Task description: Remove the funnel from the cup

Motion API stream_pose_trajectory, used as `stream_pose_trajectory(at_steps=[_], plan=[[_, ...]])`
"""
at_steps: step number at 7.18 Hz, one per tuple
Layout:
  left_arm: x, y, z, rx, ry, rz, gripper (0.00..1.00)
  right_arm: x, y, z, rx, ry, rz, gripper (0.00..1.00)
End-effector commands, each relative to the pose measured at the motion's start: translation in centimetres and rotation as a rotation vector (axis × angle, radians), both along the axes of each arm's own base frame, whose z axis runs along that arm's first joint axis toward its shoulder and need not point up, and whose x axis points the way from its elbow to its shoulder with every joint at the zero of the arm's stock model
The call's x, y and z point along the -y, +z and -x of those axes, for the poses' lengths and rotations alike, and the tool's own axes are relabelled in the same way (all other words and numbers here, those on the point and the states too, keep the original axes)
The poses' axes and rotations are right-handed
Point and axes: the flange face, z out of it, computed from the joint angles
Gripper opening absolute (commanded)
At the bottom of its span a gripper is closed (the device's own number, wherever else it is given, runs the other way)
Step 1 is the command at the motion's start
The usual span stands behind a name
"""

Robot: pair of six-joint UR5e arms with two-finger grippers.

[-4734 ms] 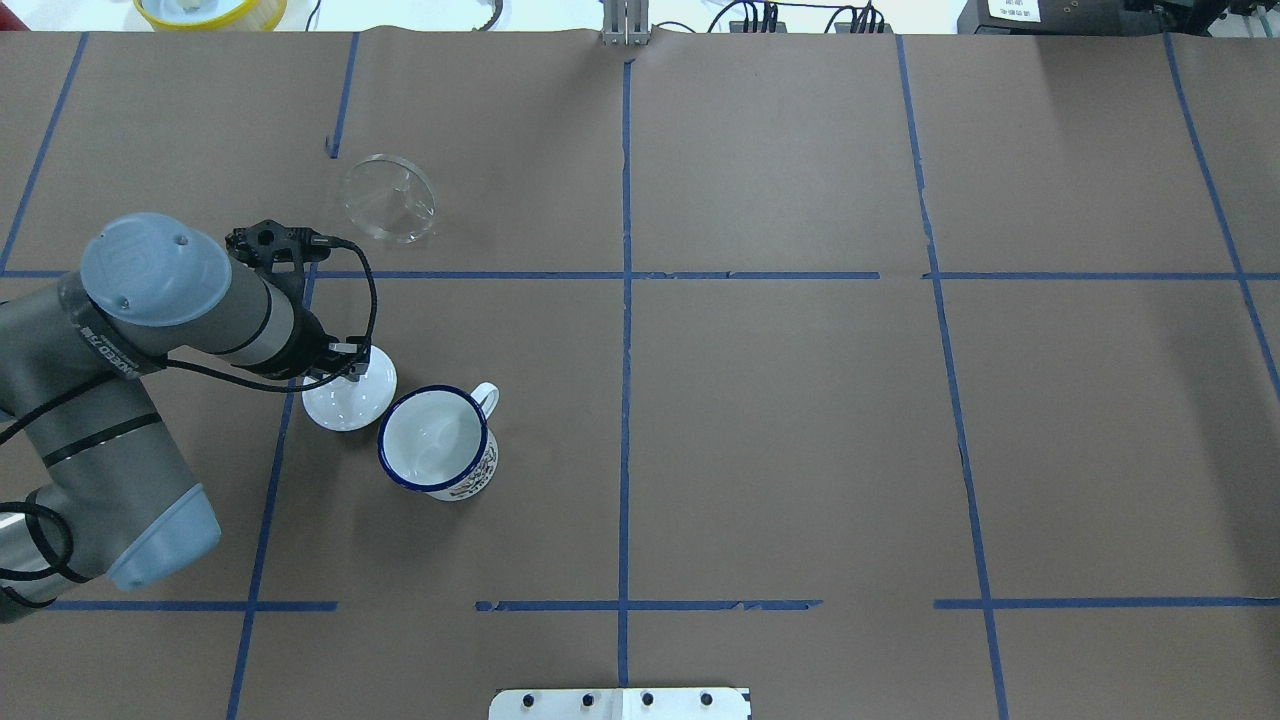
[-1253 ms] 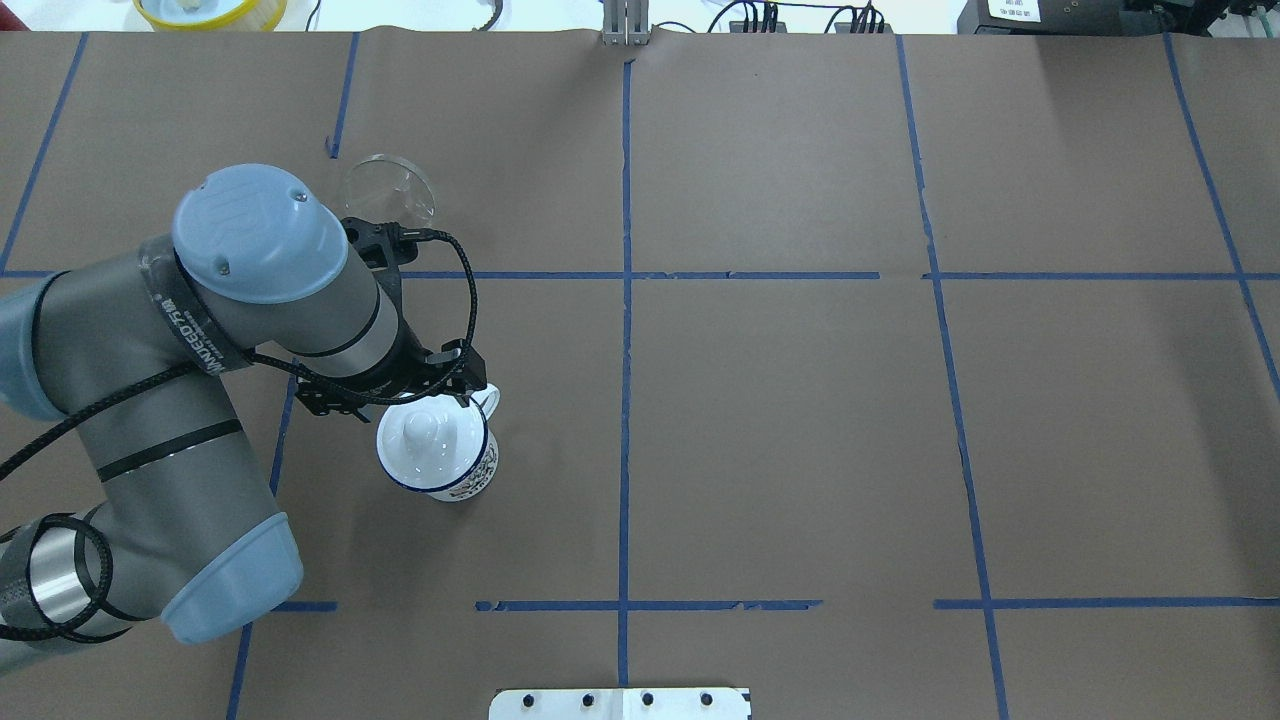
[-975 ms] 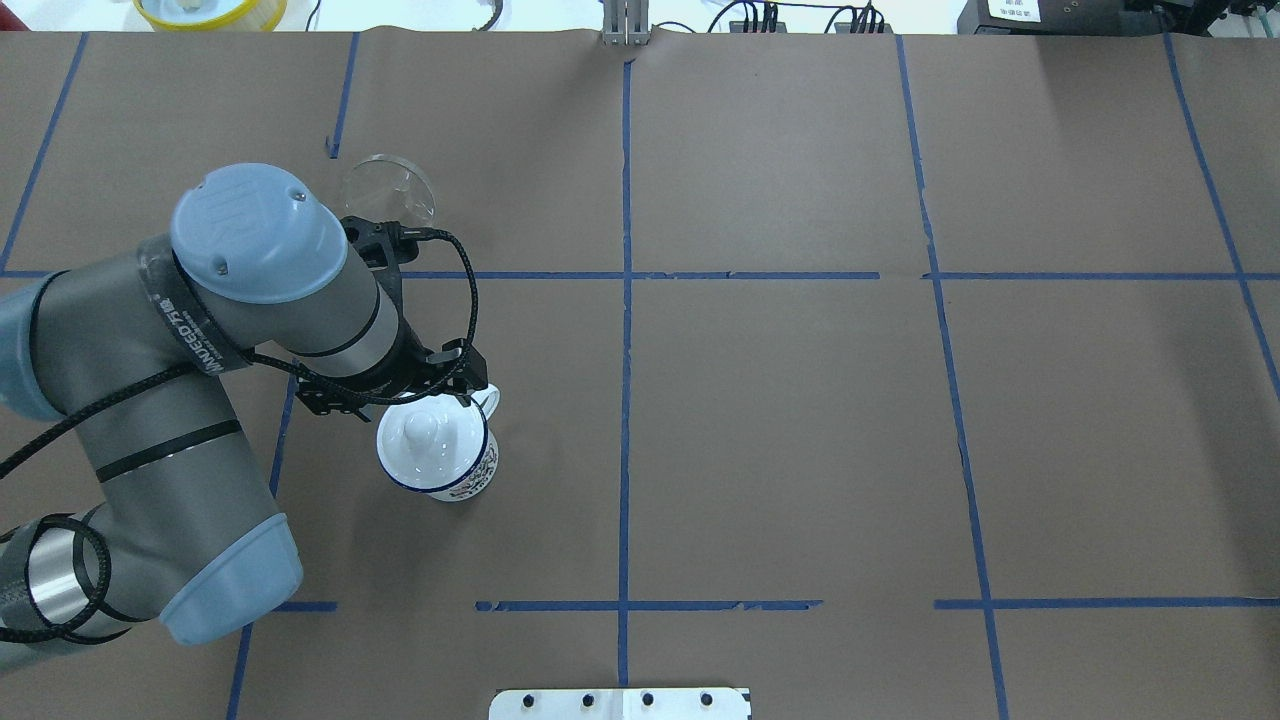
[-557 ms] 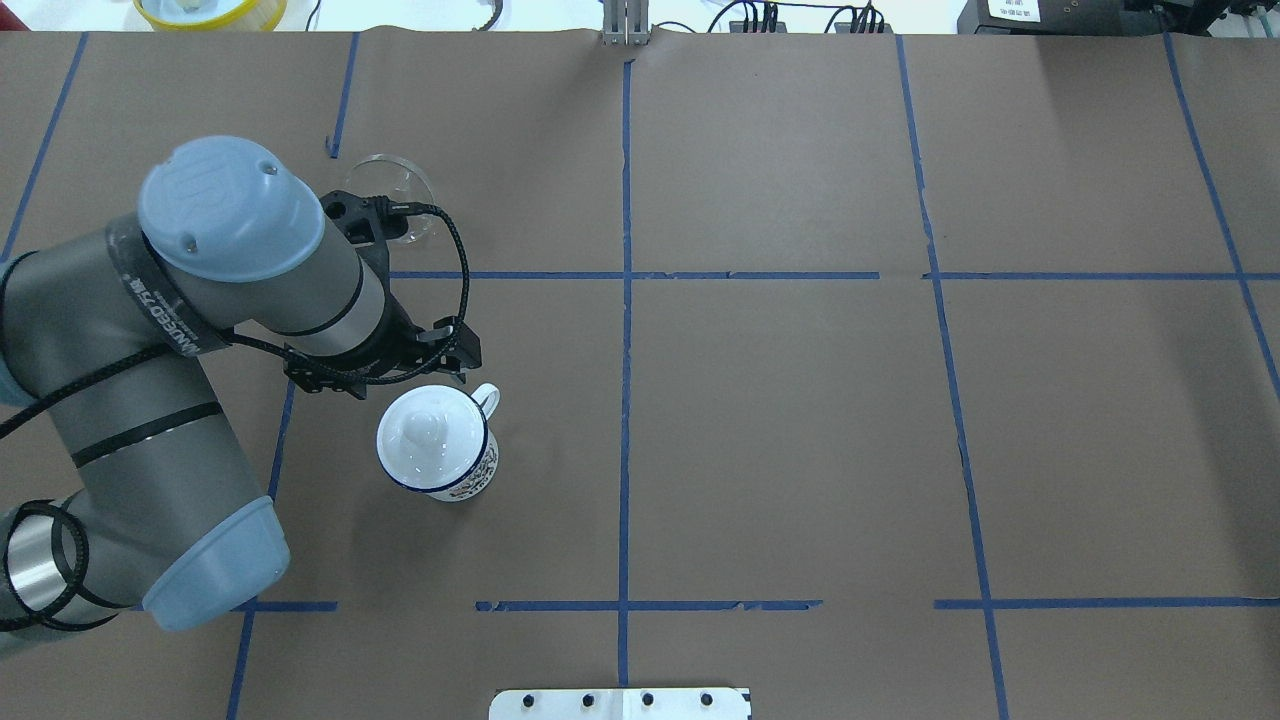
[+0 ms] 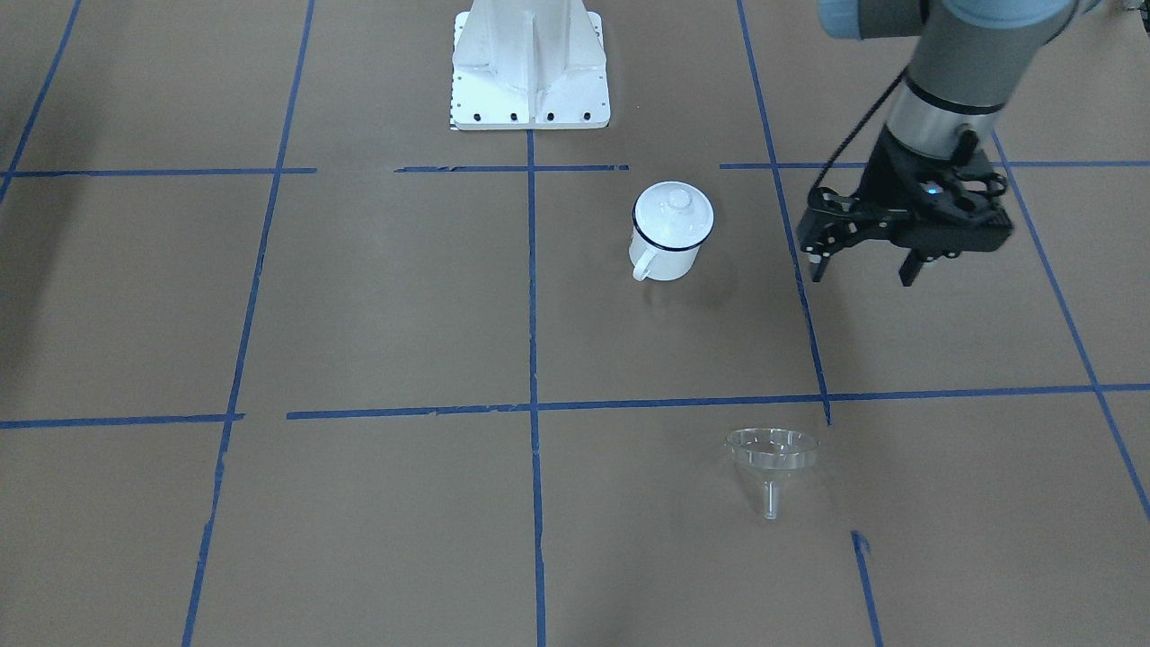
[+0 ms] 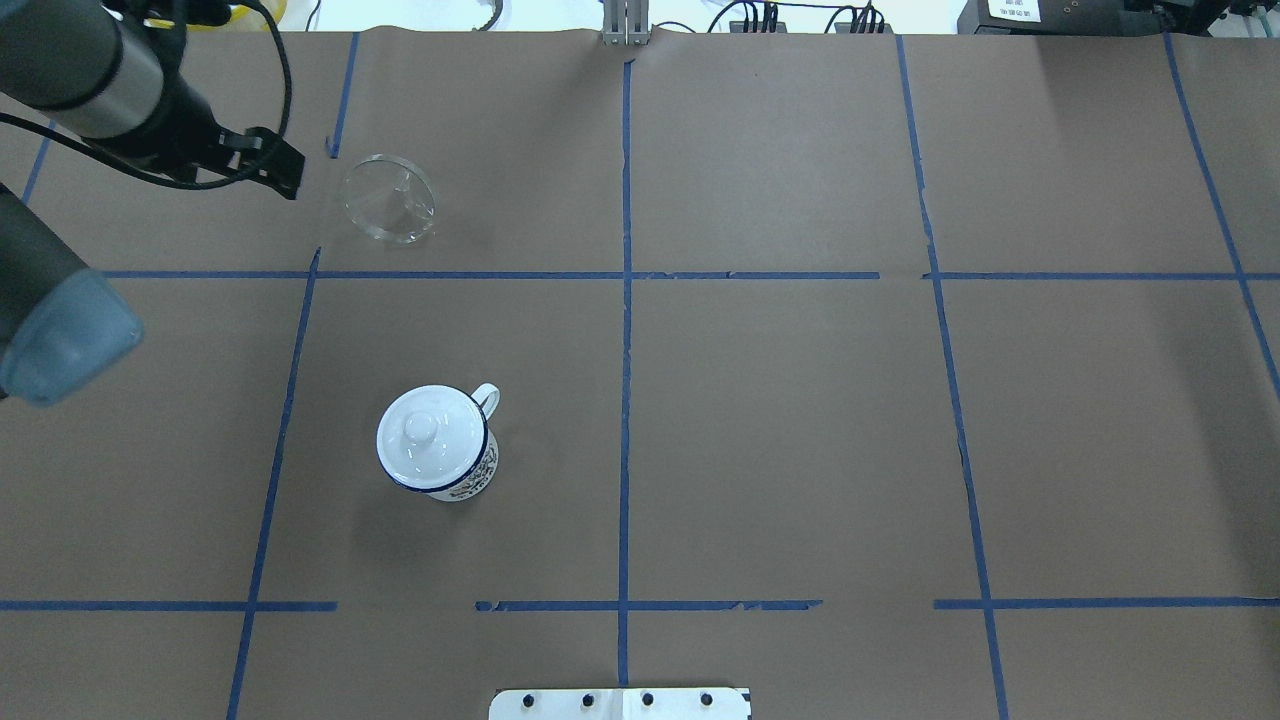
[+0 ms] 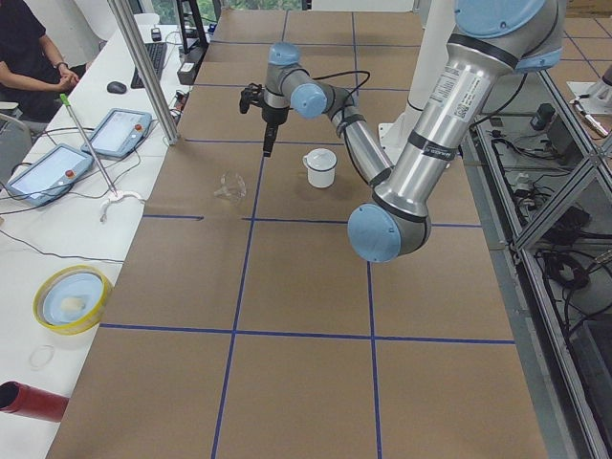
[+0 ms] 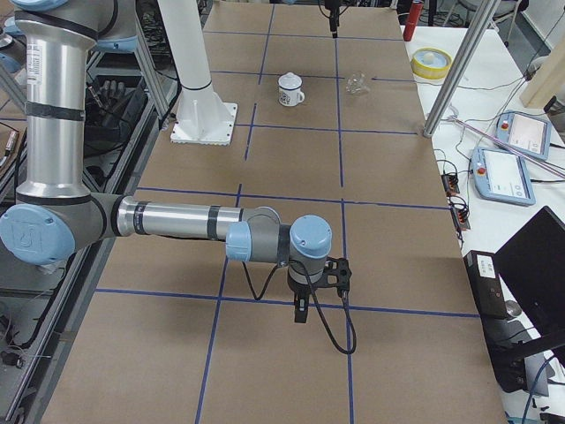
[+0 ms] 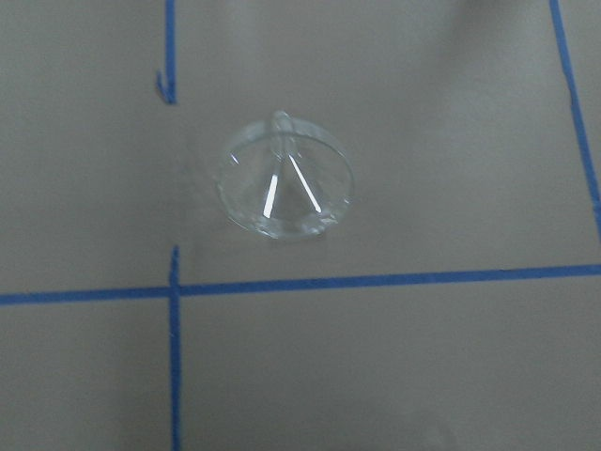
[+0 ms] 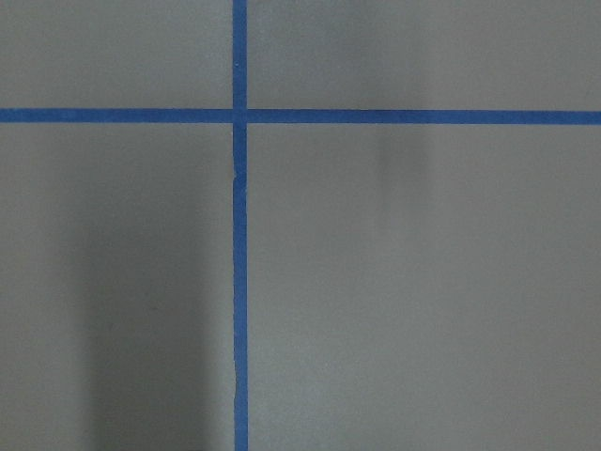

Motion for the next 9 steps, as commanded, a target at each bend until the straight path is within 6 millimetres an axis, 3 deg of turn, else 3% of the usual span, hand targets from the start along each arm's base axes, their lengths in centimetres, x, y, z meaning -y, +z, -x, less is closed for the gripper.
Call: stream_pose_trajectory(at_steps=[1,3,4,5,6,7,8,9], plan=[[4.8,9.2,11.1,0.053,0.113,-0.043,1.0,0.0,0.0,0.0,0.0,0.0,0.0,1.0],[6.0,18.9,21.3,0.092,0.154,-0.034,1.0,0.0,0.0,0.0,0.0,0.0,0.0,1.0],[4.9,23.0,26.0,0.126,0.193,-0.047,1.0,0.0,-0.1,0.0,0.0,0.0,-0.002,1.0],[4.2,25.9,29.4,0.14,0.205,-0.04,1.0,0.0,0.0,0.0,0.0,0.0,0.0,1.0],[2.5,29.2,31.0,0.135,0.199,0.009,1.0,0.1,-0.1,0.0,0.0,0.0,-0.002,1.0],[-1.3,33.9,30.4,0.069,0.212,0.081,1.0,0.0,-0.1,0.0,0.0,0.0,-0.002,1.0],[-4.3,36.8,29.9,0.015,0.215,0.106,1.0,0.0,0.0,0.0,0.0,0.0,0.0,1.0],[-6.0,38.1,29.7,-0.013,0.215,0.124,1.0,0.0,0.0,0.0,0.0,0.0,0.0,1.0]])
